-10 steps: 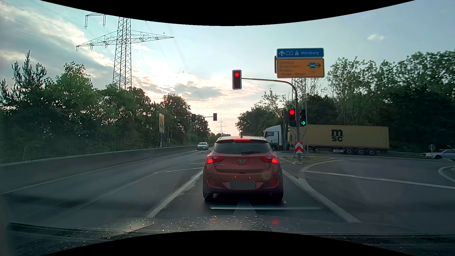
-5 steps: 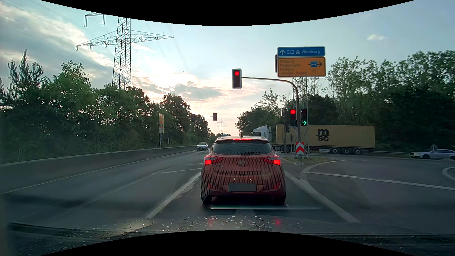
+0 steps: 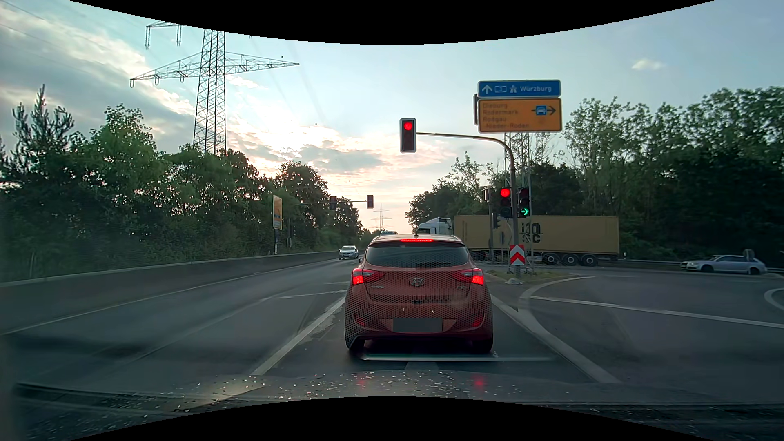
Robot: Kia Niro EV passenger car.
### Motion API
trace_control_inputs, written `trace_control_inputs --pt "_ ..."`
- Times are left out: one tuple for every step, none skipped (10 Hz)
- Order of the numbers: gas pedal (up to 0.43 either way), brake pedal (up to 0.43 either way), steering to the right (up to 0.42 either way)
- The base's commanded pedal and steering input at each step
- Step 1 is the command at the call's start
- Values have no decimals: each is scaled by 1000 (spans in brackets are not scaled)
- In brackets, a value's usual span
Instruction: Follow the waypoints while adhering to traffic rules and regulations
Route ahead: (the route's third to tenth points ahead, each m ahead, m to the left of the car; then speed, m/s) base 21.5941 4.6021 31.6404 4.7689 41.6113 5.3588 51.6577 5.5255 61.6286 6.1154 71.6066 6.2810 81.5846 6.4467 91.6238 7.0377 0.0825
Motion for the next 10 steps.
trace_control_inputs --pt "0 177 -5" --pt "0 189 -5" --pt "0 207 -5" --pt "0 244 -5" --pt "0 274 -5" --pt "0 293 -5" --pt "0 329 -5" --pt "0 348 -5" --pt "0 348 -6" --pt "0 341 -5"
